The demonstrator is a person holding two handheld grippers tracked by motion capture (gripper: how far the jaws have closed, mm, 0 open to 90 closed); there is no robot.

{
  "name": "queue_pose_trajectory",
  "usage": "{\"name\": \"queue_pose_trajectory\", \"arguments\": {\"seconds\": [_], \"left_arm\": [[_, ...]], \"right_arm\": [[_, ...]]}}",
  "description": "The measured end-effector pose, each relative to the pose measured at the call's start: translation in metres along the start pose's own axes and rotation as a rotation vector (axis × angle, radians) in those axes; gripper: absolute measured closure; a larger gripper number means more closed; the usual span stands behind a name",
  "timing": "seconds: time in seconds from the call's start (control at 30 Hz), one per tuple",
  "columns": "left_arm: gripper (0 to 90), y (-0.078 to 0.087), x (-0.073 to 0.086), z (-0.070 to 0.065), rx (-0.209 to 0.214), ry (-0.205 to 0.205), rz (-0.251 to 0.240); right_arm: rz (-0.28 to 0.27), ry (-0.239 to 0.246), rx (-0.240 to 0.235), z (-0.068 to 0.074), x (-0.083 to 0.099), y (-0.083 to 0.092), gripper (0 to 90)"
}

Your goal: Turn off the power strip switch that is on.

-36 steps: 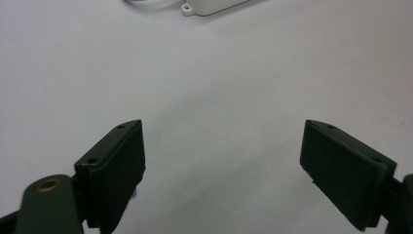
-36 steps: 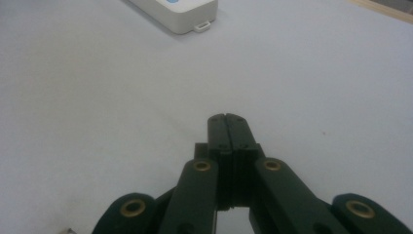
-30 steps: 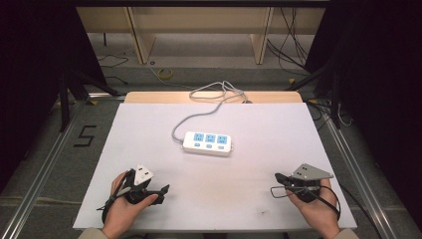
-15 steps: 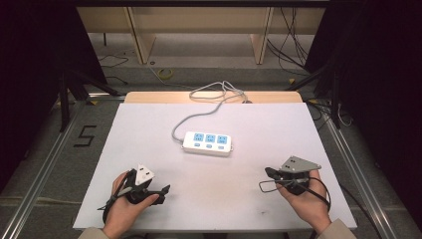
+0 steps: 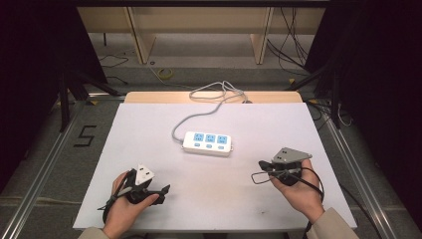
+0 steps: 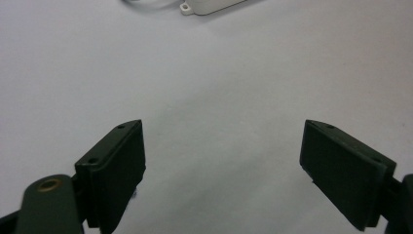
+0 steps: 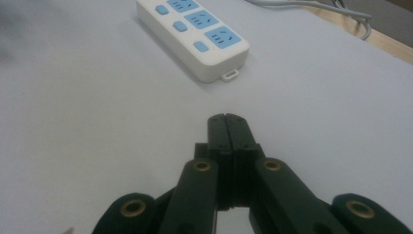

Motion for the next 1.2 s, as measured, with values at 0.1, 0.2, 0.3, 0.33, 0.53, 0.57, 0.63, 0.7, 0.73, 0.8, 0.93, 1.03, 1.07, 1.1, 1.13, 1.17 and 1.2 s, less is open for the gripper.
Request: {"name": "queue_pose_trajectory", "arguments": {"seconds": [0.1, 0.2, 0.3, 0.33, 0.53, 0.57, 0.63, 0.7, 0.73, 0.8, 0.93, 1.03, 1.07, 1.1, 1.13, 1.17, 1.2], "left_arm": [[16.5, 0.0, 0.0, 0.0, -0.001, 0.0, 0.001], [16.5, 0.0, 0.0, 0.0, -0.001, -0.001, -0.002], [16.6, 0.0, 0.0, 0.0, 0.0, -0.001, 0.0], [16.6, 0.0, 0.0, 0.0, -0.001, -0.001, 0.0], [16.6, 0.0, 0.0, -0.001, -0.001, 0.0, -0.001], [16.7, 0.0, 0.0, -0.001, 0.0, 0.0, 0.0], [16.7, 0.0, 0.0, -0.001, -0.001, 0.0, 0.001], [16.7, 0.0, 0.0, -0.001, 0.0, -0.001, 0.002], [16.7, 0.0, 0.0, -0.001, 0.0, -0.001, 0.001], [16.7, 0.0, 0.0, -0.001, 0.002, -0.001, 0.003], [16.8, 0.0, 0.0, -0.001, 0.001, -0.004, 0.004], [16.8, -0.001, 0.0, -0.001, 0.003, -0.007, 0.005], [16.8, -0.001, 0.0, -0.001, 0.002, -0.01, 0.006], [16.8, -0.001, 0.0, -0.001, 0.003, -0.007, 0.005], [16.8, -0.001, 0.0, -0.001, 0.002, -0.01, 0.005], [16.8, -0.001, 0.0, -0.001, 0.002, -0.01, 0.005], [16.8, -0.001, 0.0, -0.001, 0.002, -0.01, 0.005]], "right_arm": [[0.003, -0.001, -0.003, 0.0, -0.002, -0.001, 90.0], [0.009, 0.002, -0.007, 0.0, -0.004, -0.003, 90.0], [0.015, 0.002, -0.011, 0.001, -0.005, -0.005, 90.0], [0.015, -0.001, -0.013, 0.001, -0.006, -0.005, 90.0], [0.027, 0.008, -0.025, 0.003, -0.011, -0.01, 90.0], [0.029, 0.012, -0.029, 0.003, -0.013, -0.011, 90.0], [0.03, 0.008, -0.032, 0.003, -0.015, -0.012, 90.0], [0.032, 0.009, -0.035, 0.004, -0.017, -0.014, 90.0], [0.032, 0.009, -0.035, 0.004, -0.017, -0.014, 90.0], [0.035, 0.013, -0.036, 0.004, -0.019, -0.016, 90.0], [0.043, 0.019, -0.043, 0.004, -0.022, -0.02, 90.0], [0.046, 0.022, -0.046, 0.004, -0.024, -0.023, 90.0], [0.049, 0.021, -0.047, 0.005, -0.025, -0.024, 90.0], [0.051, 0.019, -0.049, 0.005, -0.026, -0.026, 90.0], [0.051, 0.021, -0.05, 0.005, -0.027, -0.027, 90.0], [0.051, 0.021, -0.05, 0.005, -0.027, -0.027, 90.0], [0.054, 0.02, -0.052, 0.006, -0.028, -0.027, 90.0]]}}
Point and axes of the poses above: each handheld gripper's, and its own axes: y roughly backward along the jaws, x roughly out of its underside, z roughly to its left, the point moved 7 cm from there along -y, roughly forward along the jaws, and after that the axes turned 2 degrees about -z, right-handed, at the moved point
